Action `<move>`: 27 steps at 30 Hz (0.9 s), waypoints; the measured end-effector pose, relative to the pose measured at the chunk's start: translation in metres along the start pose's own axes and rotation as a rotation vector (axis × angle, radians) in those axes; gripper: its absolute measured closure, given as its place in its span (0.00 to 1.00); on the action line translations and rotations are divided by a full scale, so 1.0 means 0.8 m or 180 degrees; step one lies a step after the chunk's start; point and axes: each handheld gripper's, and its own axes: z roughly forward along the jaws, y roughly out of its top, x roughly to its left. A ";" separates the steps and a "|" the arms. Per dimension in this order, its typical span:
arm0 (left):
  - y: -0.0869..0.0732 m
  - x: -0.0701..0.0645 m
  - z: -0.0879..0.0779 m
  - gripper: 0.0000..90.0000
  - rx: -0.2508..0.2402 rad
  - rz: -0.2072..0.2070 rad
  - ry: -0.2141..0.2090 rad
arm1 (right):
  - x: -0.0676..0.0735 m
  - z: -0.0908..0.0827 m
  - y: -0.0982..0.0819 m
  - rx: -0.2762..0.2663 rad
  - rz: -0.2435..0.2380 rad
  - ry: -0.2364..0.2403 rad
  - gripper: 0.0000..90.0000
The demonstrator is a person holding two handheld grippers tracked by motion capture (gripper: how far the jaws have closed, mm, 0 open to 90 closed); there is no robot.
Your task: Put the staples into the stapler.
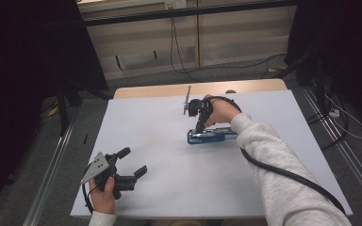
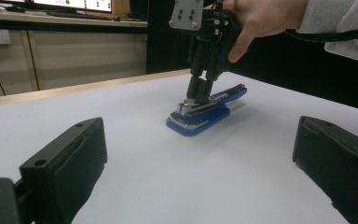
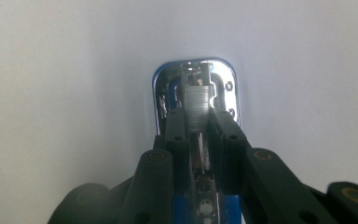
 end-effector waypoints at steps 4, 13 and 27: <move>0.000 0.000 0.000 0.03 -0.0010 0.0002 -0.0001 | 0.001 0.001 0.001 0.0000 0.0019 -0.0003 0.87; 0.000 0.000 0.000 0.03 0.0004 0.0005 0.0000 | -0.001 0.003 0.005 0.0032 -0.0035 0.0002 0.87; 0.000 0.000 0.000 0.03 0.0010 -0.0019 -0.0004 | 0.001 0.004 0.008 0.0012 -0.0040 -0.0023 0.87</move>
